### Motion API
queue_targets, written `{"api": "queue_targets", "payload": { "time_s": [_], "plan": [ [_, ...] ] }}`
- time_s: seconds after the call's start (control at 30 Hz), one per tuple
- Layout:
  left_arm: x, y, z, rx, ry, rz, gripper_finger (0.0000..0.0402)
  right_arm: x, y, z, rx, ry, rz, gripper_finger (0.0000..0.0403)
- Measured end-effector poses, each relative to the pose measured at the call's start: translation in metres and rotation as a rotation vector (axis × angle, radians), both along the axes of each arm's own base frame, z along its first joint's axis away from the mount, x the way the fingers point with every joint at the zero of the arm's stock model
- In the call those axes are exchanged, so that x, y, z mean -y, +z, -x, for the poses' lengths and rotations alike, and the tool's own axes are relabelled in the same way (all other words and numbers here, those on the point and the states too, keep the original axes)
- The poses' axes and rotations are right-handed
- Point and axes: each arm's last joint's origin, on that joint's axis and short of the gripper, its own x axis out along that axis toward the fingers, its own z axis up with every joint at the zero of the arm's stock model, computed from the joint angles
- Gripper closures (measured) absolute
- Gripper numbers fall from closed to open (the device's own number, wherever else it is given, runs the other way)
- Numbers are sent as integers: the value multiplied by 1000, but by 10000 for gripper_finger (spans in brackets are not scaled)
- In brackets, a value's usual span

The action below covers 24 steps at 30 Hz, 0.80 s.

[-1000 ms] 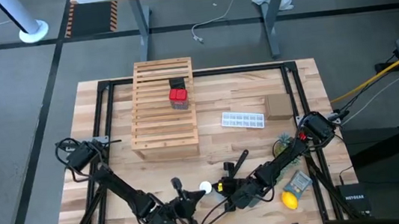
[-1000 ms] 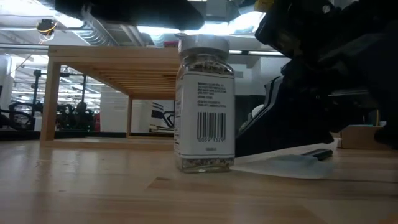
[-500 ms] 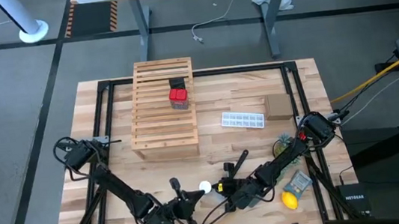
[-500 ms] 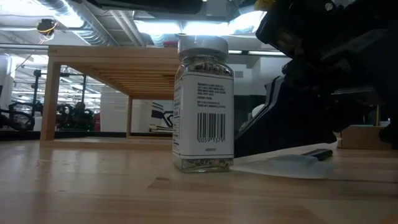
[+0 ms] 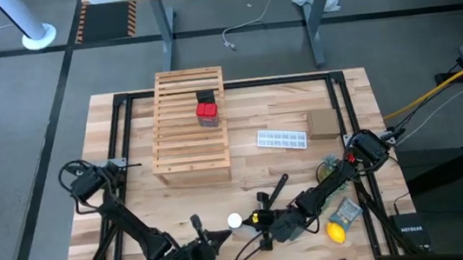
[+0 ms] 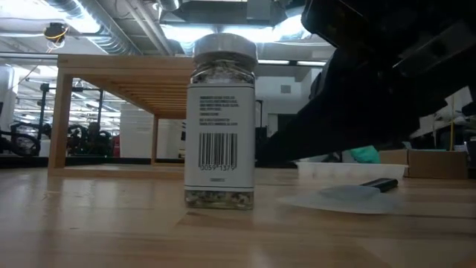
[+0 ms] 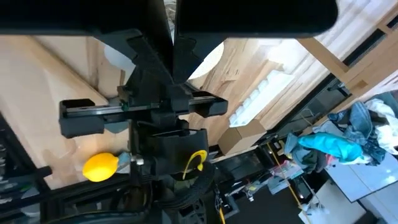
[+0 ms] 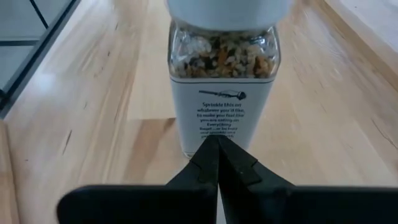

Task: Shelf spices
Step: Put the white seasoning bottle on the shelf

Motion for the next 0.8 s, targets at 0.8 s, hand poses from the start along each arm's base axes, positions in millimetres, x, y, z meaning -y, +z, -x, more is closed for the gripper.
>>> {"api": "queue_targets", "payload": {
  "time_s": [0.8],
  "plan": [
    [-12,-75,-7,-92,-3,384,401,14,-3,-2,-9,-112,168,400]
  ]
}}
